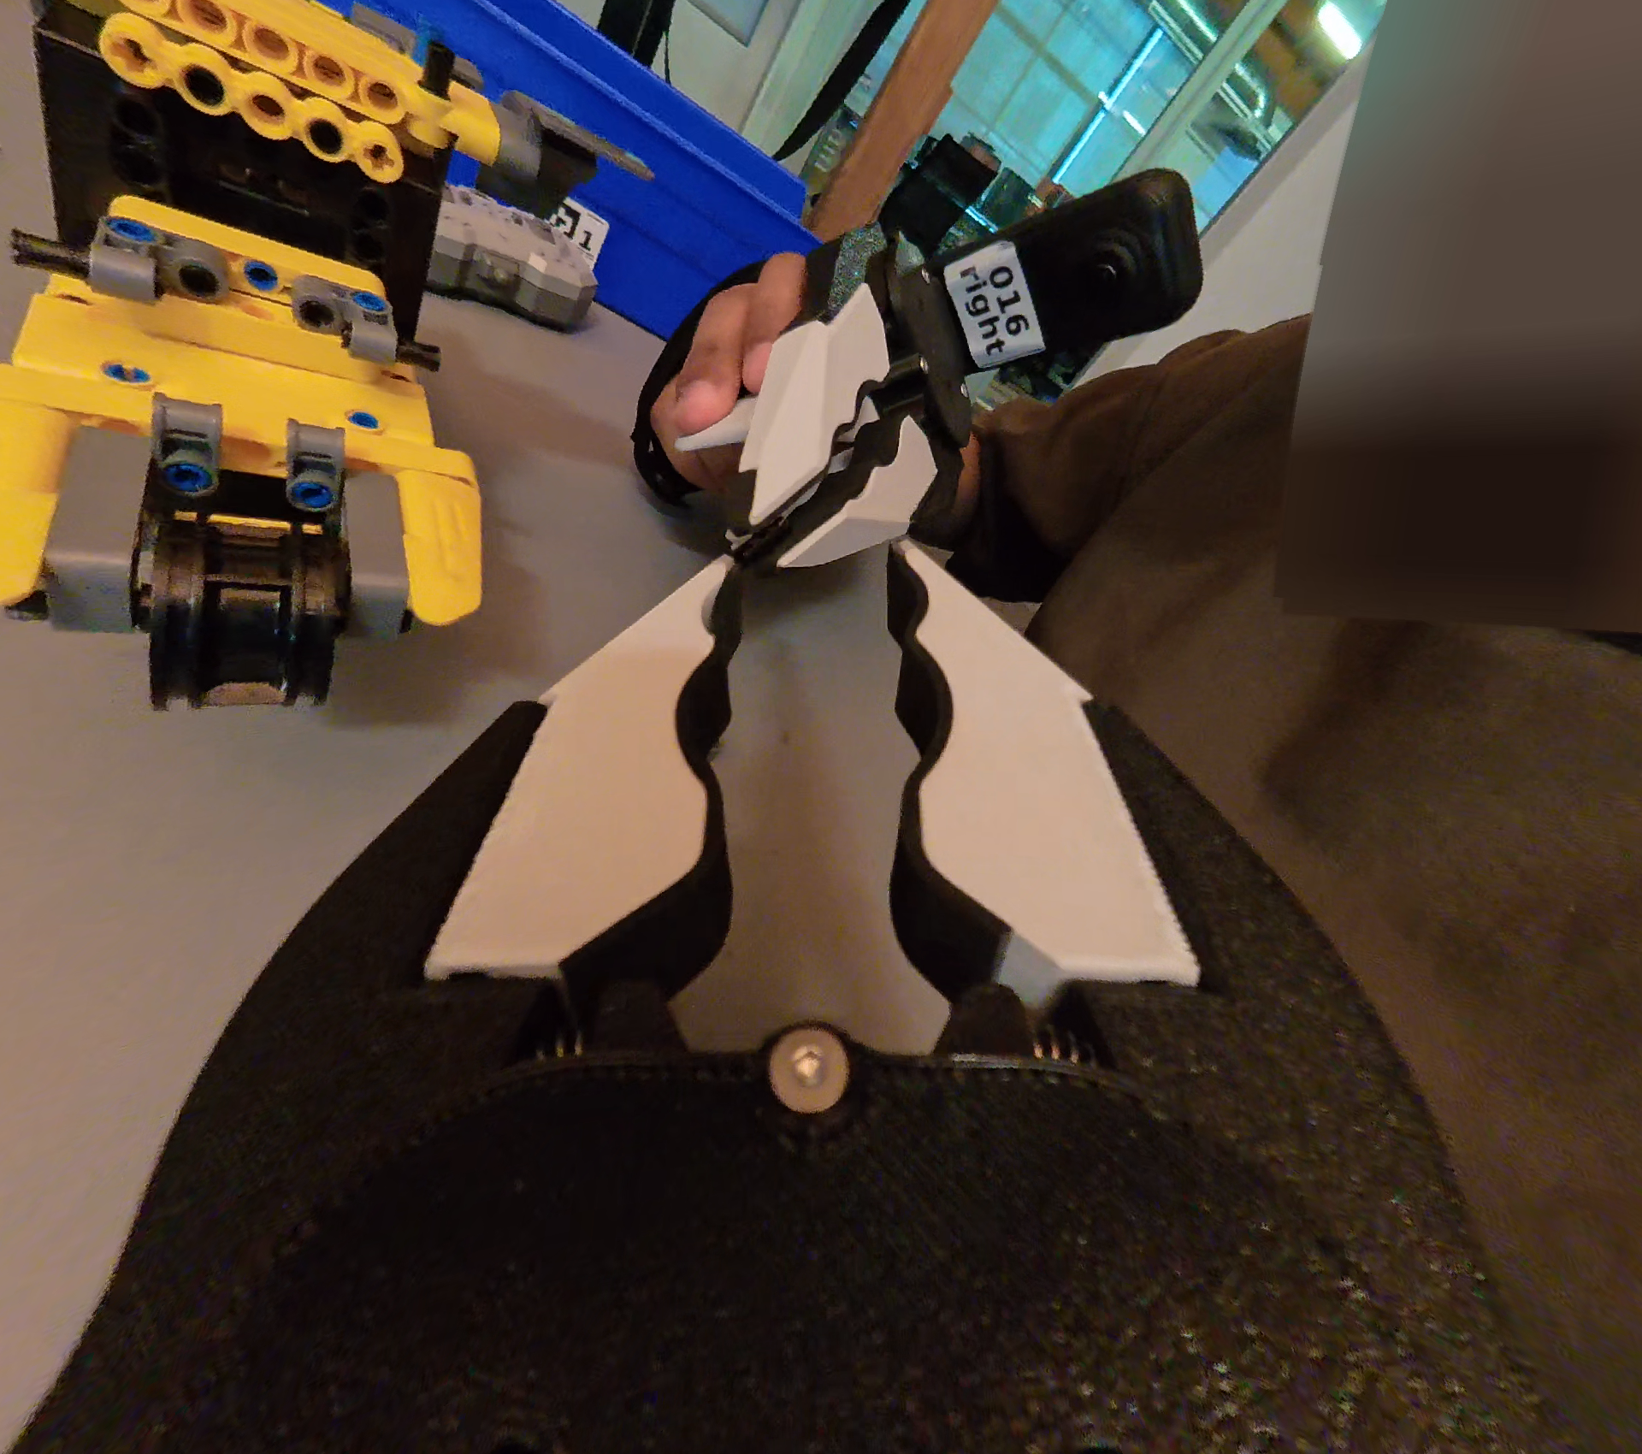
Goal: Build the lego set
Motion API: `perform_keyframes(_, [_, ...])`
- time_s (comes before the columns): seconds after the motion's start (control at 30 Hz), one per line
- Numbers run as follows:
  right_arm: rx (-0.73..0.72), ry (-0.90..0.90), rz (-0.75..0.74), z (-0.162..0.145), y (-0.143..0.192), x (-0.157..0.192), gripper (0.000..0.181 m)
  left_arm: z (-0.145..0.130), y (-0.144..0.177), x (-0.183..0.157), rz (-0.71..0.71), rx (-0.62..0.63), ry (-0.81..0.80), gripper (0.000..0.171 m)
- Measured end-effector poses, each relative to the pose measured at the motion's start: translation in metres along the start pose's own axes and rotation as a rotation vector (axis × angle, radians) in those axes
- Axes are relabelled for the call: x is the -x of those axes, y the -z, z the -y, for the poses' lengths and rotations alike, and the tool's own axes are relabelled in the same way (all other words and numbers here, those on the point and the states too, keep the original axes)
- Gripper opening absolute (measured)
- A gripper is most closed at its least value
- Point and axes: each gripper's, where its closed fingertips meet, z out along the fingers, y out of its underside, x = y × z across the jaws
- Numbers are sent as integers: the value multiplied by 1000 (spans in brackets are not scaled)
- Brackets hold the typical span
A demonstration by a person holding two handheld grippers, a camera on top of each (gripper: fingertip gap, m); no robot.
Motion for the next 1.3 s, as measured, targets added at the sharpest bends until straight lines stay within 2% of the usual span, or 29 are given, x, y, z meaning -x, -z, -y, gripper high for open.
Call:
perform_keyframes(0.2, [-5,19,8,2,-1,5,5,-3,-1,6,23,13,22,20])
perform_keyframes(0.33, [-20,24,27,6,-1,10,5,-6,-3,5,-13,18,80,21])
perform_keyframes(0.47, [-15,34,25,5,-1,11,5,-2,-1,6,-28,-12,101,4])
perform_keyframes(0.57, [-11,21,20,4,-1,9,5,1,2,6,-43,-29,130,0])
perform_keyframes(1.3, [-73,7,17,12,3,8,5,6,1,-2,-123,-67,190,0])
